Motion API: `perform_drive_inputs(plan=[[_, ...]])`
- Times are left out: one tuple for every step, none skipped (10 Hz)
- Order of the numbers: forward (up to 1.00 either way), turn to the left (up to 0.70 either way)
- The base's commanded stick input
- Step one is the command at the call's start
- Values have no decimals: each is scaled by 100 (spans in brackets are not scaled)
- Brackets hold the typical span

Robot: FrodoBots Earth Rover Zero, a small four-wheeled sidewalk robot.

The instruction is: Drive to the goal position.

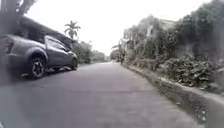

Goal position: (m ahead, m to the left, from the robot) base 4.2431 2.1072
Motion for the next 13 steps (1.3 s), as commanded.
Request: perform_drive_inputs(plan=[[100, 0], [100, 0], [100, 0], [100, 0], [100, 0], [100, 0], [100, -38], [100, -40], [100, -40], [100, -22], [100, -2], [100, 0], [100, 0]])
